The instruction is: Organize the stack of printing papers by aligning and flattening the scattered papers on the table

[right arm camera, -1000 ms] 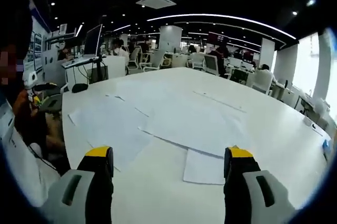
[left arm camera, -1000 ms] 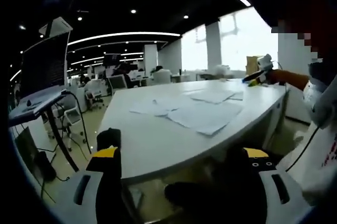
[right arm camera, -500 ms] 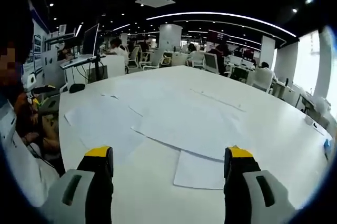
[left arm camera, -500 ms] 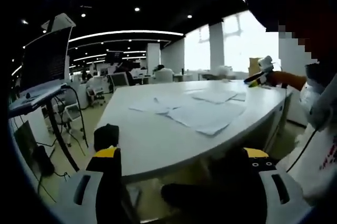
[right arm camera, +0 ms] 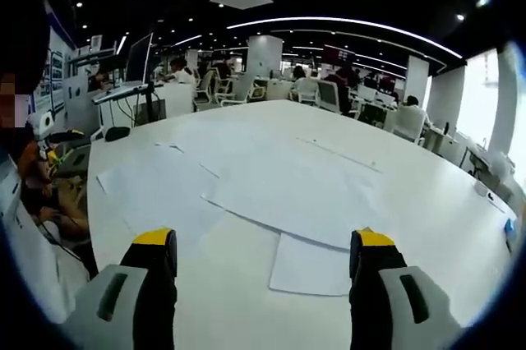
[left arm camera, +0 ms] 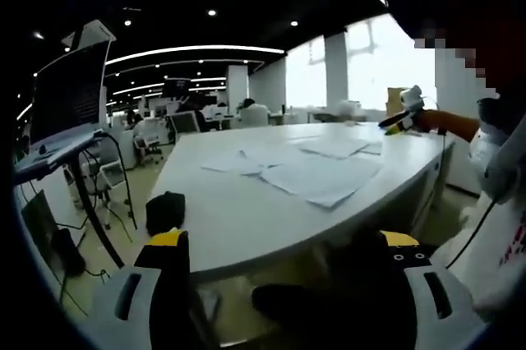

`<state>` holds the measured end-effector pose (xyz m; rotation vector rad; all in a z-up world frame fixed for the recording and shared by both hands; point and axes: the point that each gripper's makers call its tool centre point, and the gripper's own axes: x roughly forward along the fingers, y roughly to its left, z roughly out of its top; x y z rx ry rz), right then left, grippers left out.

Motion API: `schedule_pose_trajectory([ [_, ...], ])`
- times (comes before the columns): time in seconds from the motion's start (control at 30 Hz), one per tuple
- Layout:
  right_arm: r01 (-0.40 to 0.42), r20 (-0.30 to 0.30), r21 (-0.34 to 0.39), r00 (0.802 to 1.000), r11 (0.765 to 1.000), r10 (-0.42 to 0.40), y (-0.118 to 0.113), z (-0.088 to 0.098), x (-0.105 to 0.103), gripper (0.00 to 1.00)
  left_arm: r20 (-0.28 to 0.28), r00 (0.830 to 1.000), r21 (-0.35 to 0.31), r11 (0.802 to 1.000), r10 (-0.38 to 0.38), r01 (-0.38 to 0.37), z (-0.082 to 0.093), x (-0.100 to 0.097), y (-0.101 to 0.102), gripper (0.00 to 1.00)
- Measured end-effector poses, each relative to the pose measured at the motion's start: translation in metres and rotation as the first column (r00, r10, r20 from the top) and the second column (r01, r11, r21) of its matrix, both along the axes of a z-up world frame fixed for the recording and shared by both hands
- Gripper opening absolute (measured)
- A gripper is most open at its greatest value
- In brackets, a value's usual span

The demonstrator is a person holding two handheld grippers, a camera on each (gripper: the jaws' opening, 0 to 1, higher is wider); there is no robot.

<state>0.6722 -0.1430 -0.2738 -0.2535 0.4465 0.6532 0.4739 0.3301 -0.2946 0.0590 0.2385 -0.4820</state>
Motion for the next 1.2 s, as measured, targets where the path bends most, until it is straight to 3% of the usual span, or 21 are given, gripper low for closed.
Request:
schedule_pose_trajectory([
  [0.37,-0.028,0.008,-0.007,1.000,1.000,0.028,0.012,0.002,0.007,0.82,0.012,0.998,0.005,0.998,0.058,-0.058,0.003,-0.012,0.018,0.96],
  [1.2,-0.038,0.003,0.004,0.999,0.999,0.038,0.012,-0.003,0.017,0.81,-0.004,0.998,0.023,0.998,0.067,-0.067,0.002,-0.009,0.016,0.95],
])
